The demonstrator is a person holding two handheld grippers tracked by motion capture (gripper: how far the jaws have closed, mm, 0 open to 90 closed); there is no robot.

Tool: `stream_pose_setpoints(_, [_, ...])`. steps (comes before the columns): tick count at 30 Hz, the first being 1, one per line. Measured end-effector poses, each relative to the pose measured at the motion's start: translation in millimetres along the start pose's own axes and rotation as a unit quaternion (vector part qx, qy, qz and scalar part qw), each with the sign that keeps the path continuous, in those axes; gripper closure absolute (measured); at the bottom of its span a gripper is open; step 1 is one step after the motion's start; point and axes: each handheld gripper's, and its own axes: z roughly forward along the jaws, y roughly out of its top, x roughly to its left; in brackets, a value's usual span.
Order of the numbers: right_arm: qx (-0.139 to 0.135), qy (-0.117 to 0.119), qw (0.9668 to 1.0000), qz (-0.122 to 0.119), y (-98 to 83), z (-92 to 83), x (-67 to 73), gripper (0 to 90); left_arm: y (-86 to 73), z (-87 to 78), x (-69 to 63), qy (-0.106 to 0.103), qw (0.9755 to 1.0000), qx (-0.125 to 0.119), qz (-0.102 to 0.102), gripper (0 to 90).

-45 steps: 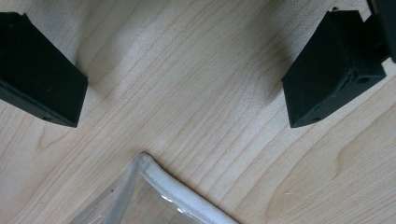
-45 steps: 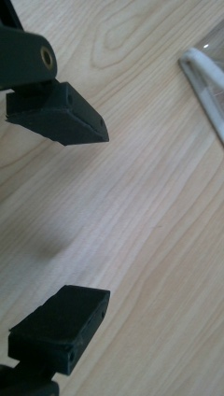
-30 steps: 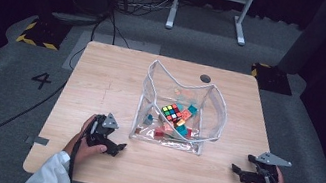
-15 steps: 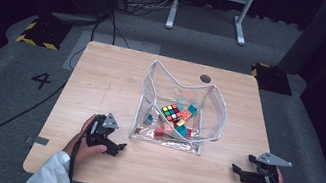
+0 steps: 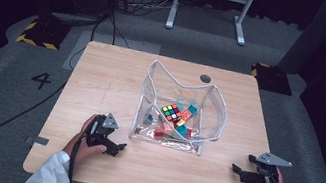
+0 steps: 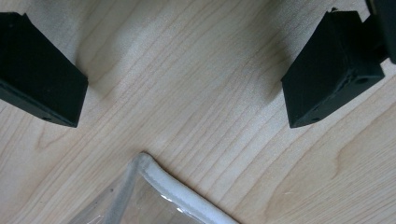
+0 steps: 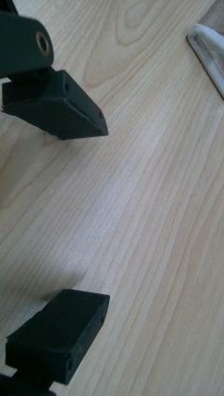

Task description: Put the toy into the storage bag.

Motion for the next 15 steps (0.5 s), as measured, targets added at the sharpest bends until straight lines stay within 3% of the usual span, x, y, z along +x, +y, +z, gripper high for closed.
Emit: stream_pose_setpoints(15, [0.0,0.0,1.0,-0.001,0.0,0.1,-0.2,16.1,0.3,-0.5,0.7,0.006,1.0,-0.001,0.005,0.2])
